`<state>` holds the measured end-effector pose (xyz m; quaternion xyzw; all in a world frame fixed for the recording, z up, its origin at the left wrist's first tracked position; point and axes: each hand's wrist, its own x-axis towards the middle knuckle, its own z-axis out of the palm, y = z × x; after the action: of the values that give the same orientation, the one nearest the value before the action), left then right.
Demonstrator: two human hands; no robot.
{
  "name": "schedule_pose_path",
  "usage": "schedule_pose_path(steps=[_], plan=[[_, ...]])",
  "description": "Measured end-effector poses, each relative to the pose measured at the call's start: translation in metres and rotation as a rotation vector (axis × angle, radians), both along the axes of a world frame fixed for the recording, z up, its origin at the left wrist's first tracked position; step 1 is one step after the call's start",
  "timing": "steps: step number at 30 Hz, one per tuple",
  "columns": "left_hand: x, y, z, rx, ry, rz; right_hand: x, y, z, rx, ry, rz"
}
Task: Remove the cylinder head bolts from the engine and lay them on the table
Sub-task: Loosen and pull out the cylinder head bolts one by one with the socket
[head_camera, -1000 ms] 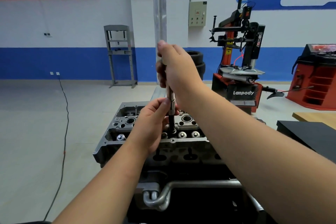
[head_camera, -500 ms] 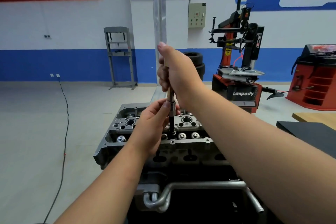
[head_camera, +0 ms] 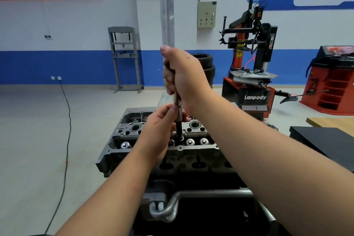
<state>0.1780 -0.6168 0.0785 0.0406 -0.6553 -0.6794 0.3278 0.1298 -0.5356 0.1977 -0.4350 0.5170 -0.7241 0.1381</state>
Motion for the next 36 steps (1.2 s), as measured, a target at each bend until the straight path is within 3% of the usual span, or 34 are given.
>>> schedule_pose_path(steps=[2, 4, 6, 9, 12, 14, 18, 20, 22, 28, 30, 33, 36], plan=[[-0.004, 0.001, 0.000, 0.015, 0.033, 0.052, 0.008, -0.005, -0.003, -0.035, 0.025, -0.212], [-0.006, 0.002, 0.001, 0.001, 0.046, 0.095, 0.011, -0.008, -0.005, -0.088, 0.008, -0.264], [-0.004, 0.003, 0.001, 0.006, 0.032, 0.083, 0.006, -0.007, -0.004, -0.116, -0.033, -0.136], [0.003, 0.001, 0.000, 0.018, -0.029, 0.001, -0.006, 0.000, 0.005, 0.004, -0.079, 0.168], [0.004, 0.000, 0.000, -0.015, -0.058, -0.029, -0.012, 0.006, 0.006, 0.056, -0.081, 0.230], [0.002, 0.001, 0.002, -0.026, -0.064, -0.011, -0.009, 0.006, 0.005, 0.050, -0.077, 0.184], [-0.002, 0.002, 0.000, 0.001, 0.007, 0.050, 0.005, 0.000, 0.004, -0.006, -0.021, -0.140], [-0.003, 0.003, 0.000, -0.017, 0.039, 0.090, 0.009, -0.002, 0.001, -0.078, -0.043, -0.164], [-0.002, 0.005, 0.001, -0.022, 0.025, 0.099, 0.007, -0.003, -0.001, -0.112, -0.049, -0.082], [0.005, 0.001, 0.001, -0.023, -0.073, -0.017, -0.010, 0.007, 0.007, 0.060, -0.068, 0.201], [0.005, 0.001, 0.002, -0.036, -0.076, -0.019, -0.006, 0.006, 0.008, 0.071, -0.065, 0.112], [0.000, 0.003, 0.003, -0.024, -0.019, 0.036, 0.010, -0.001, 0.005, 0.060, -0.004, -0.239], [-0.005, 0.004, 0.002, -0.018, 0.031, 0.098, 0.014, -0.006, 0.001, -0.048, -0.024, -0.235]])
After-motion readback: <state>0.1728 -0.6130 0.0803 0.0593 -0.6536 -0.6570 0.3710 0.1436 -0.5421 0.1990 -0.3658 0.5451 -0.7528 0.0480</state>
